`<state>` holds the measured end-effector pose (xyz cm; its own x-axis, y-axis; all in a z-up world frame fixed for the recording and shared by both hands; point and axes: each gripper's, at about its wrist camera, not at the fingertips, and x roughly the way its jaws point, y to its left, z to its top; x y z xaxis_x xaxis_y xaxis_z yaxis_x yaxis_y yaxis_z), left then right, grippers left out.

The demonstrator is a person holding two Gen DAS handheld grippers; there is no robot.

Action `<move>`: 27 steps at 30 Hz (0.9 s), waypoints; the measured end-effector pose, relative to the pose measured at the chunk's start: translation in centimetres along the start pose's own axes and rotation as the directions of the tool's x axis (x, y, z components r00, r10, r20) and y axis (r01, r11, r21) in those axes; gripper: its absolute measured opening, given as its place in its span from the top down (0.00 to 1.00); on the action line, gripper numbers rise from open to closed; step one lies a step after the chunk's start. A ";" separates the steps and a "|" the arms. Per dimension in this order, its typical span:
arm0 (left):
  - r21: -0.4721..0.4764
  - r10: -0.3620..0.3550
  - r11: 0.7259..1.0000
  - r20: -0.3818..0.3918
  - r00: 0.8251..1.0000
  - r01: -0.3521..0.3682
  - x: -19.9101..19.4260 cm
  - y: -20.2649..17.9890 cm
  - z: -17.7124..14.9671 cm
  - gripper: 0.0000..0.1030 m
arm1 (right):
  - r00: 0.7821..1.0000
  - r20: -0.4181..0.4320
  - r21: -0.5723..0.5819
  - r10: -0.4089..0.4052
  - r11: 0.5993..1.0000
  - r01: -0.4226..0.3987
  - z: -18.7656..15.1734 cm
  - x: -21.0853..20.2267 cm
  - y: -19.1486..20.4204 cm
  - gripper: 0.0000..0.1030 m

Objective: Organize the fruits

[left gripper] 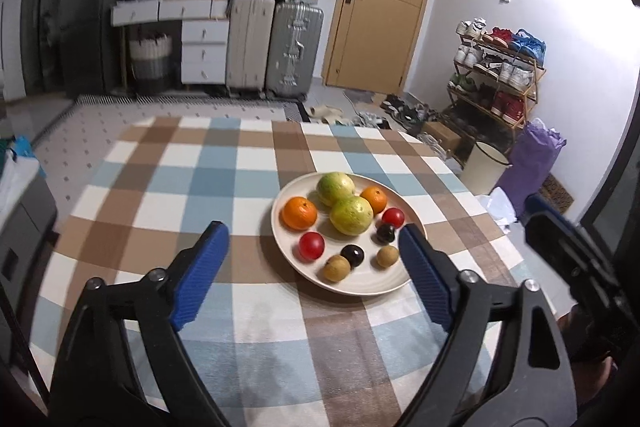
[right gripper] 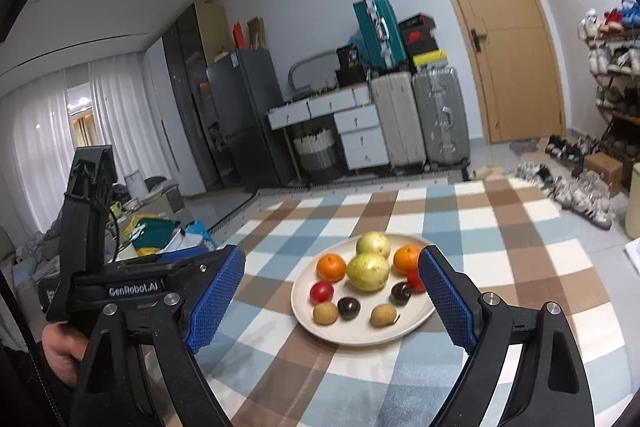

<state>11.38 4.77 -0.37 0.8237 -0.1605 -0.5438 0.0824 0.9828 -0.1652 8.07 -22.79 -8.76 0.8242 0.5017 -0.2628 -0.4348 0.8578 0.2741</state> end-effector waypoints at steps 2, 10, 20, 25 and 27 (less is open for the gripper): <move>0.014 0.023 1.000 0.028 0.999 -0.023 -0.7 -0.4 -0.1 0.00 | 0.999 0.032 -0.016 -0.013 1.000 0.014 0.1 -0.5 0.5 0.09; 0.040 0.023 0.999 0.174 0.985 -0.031 -4.1 -1.0 -1.3 0.01 | 0.980 0.152 -0.116 -0.129 0.982 0.147 0.1 -2.7 2.9 0.03; 0.073 0.086 0.991 0.269 0.959 -0.109 -6.9 -1.7 -3.2 0.01 | 0.969 0.192 -0.135 -0.152 0.974 0.180 -0.8 -4.1 3.1 0.02; 0.082 0.093 0.989 0.278 0.956 -0.121 -7.6 -1.9 -4.4 0.01 | 0.966 0.212 -0.130 -0.150 0.975 0.180 -1.8 -5.1 2.9 0.02; 0.093 0.100 0.987 0.272 0.957 -0.129 -7.5 -1.8 -4.8 0.01 | 0.968 0.206 -0.124 -0.146 0.977 0.174 -2.2 -5.4 2.7 0.02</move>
<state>2.38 3.73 0.03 0.9494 -0.0306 -0.3127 0.0267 0.9995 -0.0165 1.67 -22.96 -8.69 0.9355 0.3375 -0.1041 -0.3268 0.9390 0.1072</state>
